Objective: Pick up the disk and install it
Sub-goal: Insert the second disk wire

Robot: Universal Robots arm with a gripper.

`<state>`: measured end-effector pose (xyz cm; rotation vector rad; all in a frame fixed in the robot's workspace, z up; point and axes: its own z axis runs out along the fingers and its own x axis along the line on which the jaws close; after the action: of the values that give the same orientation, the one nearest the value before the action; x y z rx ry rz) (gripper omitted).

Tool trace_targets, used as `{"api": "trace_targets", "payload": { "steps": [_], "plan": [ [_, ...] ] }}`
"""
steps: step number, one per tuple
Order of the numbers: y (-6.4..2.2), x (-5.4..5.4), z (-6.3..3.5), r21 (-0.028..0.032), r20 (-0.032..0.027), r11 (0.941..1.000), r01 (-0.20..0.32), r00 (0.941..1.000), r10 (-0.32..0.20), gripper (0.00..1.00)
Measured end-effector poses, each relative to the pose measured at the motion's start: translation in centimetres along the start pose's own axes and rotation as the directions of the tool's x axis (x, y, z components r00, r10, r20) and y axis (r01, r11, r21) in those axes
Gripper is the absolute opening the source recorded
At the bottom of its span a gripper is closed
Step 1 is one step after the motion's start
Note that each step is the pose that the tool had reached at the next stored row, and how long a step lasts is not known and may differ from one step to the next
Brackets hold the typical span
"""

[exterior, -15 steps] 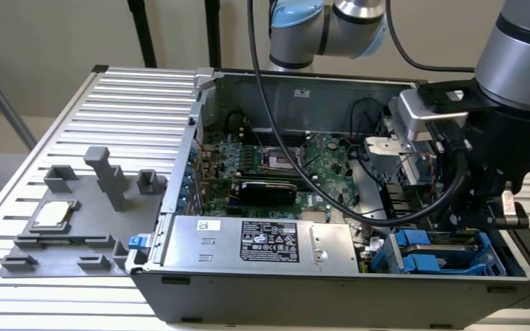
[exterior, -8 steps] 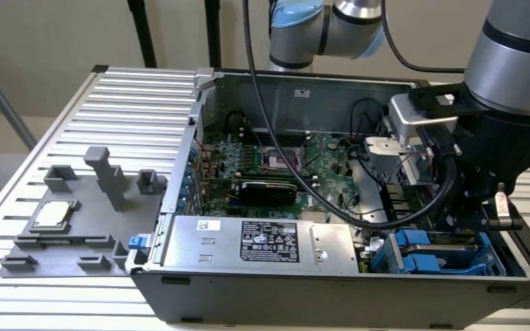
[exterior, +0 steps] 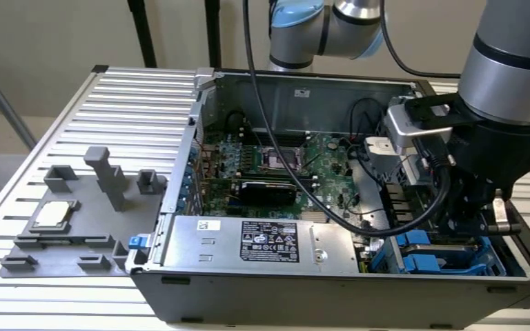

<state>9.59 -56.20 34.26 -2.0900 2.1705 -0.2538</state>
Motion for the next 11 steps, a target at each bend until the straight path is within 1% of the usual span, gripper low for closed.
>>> {"api": "trace_targets", "payload": {
  "steps": [3,11],
  "plan": [
    [0.03,0.0,0.12,0.0012,0.0002,1.0,0.0,1.0,0.0,0.17],
    [-0.06,-0.01,0.31,0.0015,0.0023,1.0,-0.001,1.0,0.001,0.17]
  ]
}}
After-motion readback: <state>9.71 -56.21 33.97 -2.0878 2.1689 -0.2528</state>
